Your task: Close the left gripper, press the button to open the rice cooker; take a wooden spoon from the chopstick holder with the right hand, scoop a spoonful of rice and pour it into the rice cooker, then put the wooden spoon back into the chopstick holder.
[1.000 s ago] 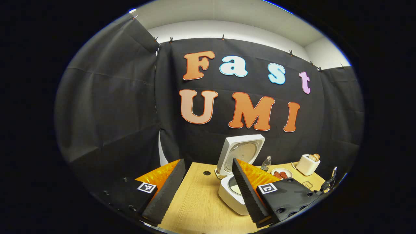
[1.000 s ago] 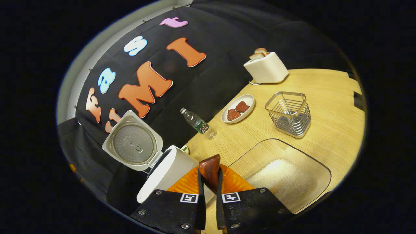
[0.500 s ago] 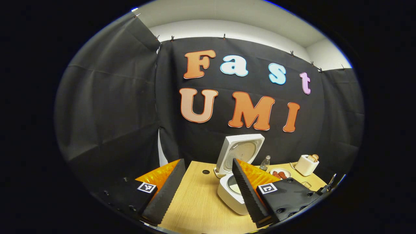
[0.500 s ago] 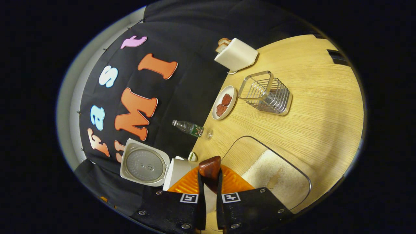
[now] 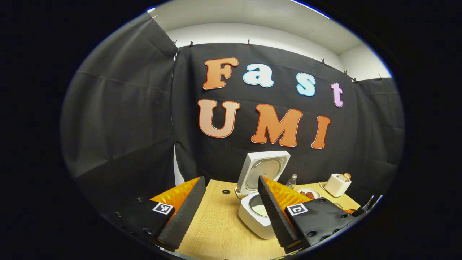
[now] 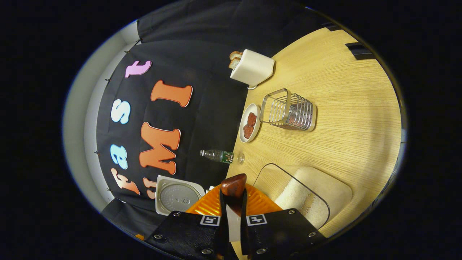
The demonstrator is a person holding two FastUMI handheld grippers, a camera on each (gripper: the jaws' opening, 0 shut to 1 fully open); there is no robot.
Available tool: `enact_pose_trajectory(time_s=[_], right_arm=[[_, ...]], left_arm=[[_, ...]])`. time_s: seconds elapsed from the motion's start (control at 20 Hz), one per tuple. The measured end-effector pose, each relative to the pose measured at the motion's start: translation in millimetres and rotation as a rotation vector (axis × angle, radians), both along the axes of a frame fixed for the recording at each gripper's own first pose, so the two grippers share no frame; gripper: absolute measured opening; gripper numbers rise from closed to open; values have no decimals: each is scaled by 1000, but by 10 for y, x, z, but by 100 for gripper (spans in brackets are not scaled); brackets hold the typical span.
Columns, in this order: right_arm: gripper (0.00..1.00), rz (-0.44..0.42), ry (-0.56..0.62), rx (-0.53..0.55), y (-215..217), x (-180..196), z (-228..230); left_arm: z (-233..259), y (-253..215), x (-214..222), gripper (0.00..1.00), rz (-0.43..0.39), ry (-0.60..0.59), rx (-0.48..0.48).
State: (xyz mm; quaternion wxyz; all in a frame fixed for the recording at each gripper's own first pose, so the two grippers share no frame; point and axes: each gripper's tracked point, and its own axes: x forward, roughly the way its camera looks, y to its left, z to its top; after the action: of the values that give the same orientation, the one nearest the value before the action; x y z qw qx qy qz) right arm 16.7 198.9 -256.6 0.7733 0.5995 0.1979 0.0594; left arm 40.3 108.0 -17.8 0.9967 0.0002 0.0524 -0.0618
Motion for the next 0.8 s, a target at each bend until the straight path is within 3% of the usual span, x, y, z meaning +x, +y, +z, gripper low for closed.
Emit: enact_pose_trajectory(time_s=[0.15,0.2,0.4,0.5,0.55,0.75,0.8], right_arm=[[12,-20,19,18,-45,9,90],[12,-25,16,16,-58,23,139],[12,-36,-1,45,-111,49,377],[12,-43,-11,70,-144,74,505],[12,-44,-16,82,-149,63,578],[12,-40,-35,132,-151,93,876],[12,-34,-39,144,-135,112,952]], left_arm=[[-1,-20,-49,100,-5,-7,1],[-6,-23,-67,96,-6,-4,-1],[-52,-50,-100,100,-13,3,-2],[-37,-61,-117,96,-14,-2,-10],[-46,-61,-115,100,-12,-3,-14],[-127,-60,-148,100,-7,15,-31],[-146,-53,-151,96,-3,18,-33]])
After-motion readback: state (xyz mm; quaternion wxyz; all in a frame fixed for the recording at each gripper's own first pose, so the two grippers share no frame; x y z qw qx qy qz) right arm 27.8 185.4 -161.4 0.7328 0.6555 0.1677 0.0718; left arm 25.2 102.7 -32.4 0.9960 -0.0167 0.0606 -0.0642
